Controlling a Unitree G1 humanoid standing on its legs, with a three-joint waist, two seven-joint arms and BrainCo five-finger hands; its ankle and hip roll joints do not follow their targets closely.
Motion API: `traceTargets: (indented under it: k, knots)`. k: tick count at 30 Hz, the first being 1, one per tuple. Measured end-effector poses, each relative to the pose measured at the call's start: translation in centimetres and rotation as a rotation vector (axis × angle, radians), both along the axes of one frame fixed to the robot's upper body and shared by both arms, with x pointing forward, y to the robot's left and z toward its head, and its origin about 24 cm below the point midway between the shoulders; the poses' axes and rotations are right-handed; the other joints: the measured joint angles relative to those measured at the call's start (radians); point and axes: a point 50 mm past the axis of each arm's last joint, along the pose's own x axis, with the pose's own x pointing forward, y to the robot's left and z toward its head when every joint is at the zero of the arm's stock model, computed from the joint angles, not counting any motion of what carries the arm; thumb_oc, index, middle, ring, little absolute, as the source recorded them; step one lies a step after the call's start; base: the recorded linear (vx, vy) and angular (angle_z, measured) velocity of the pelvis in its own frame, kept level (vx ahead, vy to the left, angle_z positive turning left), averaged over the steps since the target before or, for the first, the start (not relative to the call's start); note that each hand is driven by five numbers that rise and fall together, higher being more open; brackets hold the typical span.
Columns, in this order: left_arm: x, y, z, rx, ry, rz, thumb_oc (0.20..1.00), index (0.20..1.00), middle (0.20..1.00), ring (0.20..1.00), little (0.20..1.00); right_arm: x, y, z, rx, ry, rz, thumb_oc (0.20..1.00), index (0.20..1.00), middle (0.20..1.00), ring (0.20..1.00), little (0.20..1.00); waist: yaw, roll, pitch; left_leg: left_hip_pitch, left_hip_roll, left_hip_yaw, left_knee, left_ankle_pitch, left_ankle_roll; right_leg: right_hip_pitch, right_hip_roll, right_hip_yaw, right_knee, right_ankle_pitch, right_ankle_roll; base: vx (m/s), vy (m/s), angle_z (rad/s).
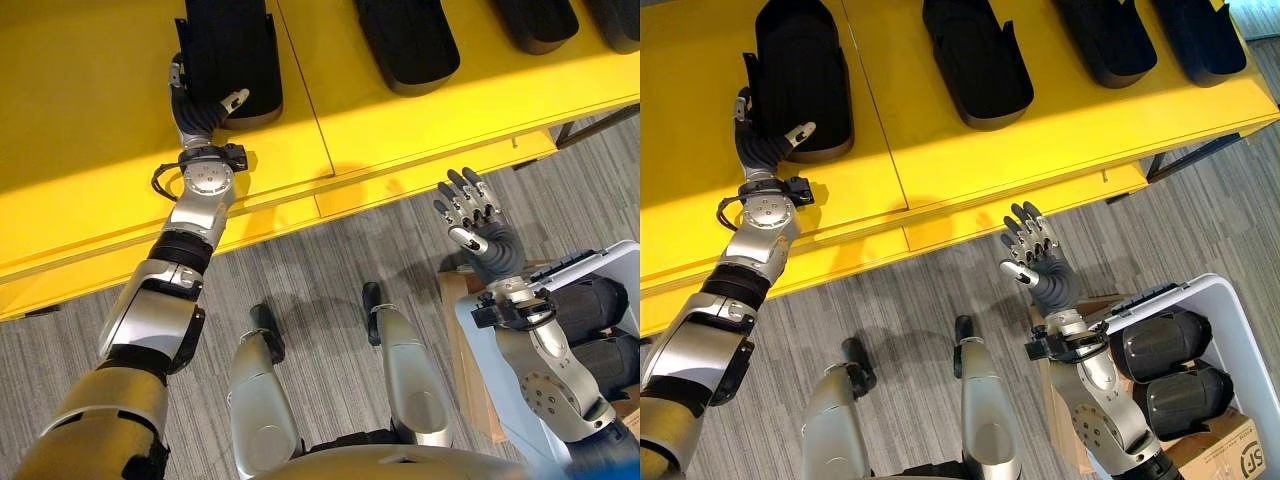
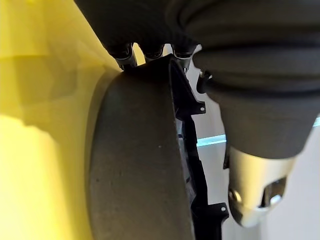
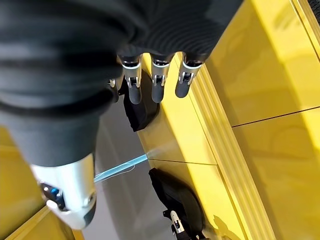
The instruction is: Move parts from the plastic box to the shelf.
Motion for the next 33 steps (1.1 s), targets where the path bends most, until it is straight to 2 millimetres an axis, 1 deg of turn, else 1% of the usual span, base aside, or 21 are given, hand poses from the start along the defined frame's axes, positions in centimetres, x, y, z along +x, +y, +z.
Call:
traceTargets:
  k: [4,10,16,23,33]
  knots:
    - [0.0,-0.1,-0.1,-0.003,0.001,-0.002,1.000,1.000,1.000,1.000,1.000,-0.3,0.3,0.6,0.011,-0.027,0.018,1.000,1.000,1.000,1.000,1.000,0.000,0.000,-0.002,-0.001,0.000,0.000,0.000,0.000,0.000,-0.002,0.000,0.001,0.002,0.000,-0.001,0.00,0.000,0.00]
    - [0.1,-0.7,-0.7,-0.017,0.013,-0.019,1.000,1.000,1.000,1.000,1.000,-0.3,0.3,0.7,0.010,-0.031,0.022,1.000,1.000,1.000,1.000,1.000,0.003,0.001,-0.015,-0.001,0.000,0.000,0.005,0.000,0.000,-0.002,-0.001,0.001,0.004,-0.001,-0.001,0.00,0.000,0.00]
    - [-0.1,-1.3,-2.2,-0.032,0.045,-0.039,1.000,1.000,1.000,1.000,1.000,-0.3,0.3,0.7,0.007,-0.032,0.021,1.000,1.000,1.000,1.000,1.000,0.001,0.001,-0.047,-0.006,0.000,0.001,0.007,-0.001,0.001,-0.008,-0.001,0.003,0.007,-0.001,-0.001,0.00,0.000,0.00]
    - [0.0,-1.9,-2.6,-0.045,0.052,-0.054,1.000,1.000,1.000,1.000,1.000,-0.4,0.3,0.6,0.004,-0.029,0.019,1.000,1.000,1.000,1.000,1.000,0.001,0.001,-0.047,-0.006,0.000,0.003,0.013,-0.002,0.004,-0.010,-0.001,0.009,0.013,-0.001,-0.001,0.00,0.000,0.00]
    - [-0.1,-2.1,-2.7,-0.049,0.051,-0.062,1.000,1.000,1.000,1.000,1.000,-0.5,0.3,0.5,0.004,-0.025,0.017,1.000,1.000,1.000,1.000,1.000,0.001,0.002,-0.048,-0.006,0.000,0.005,0.016,-0.003,0.004,-0.011,-0.001,0.012,0.015,0.000,0.000,0.00,0.000,0.00]
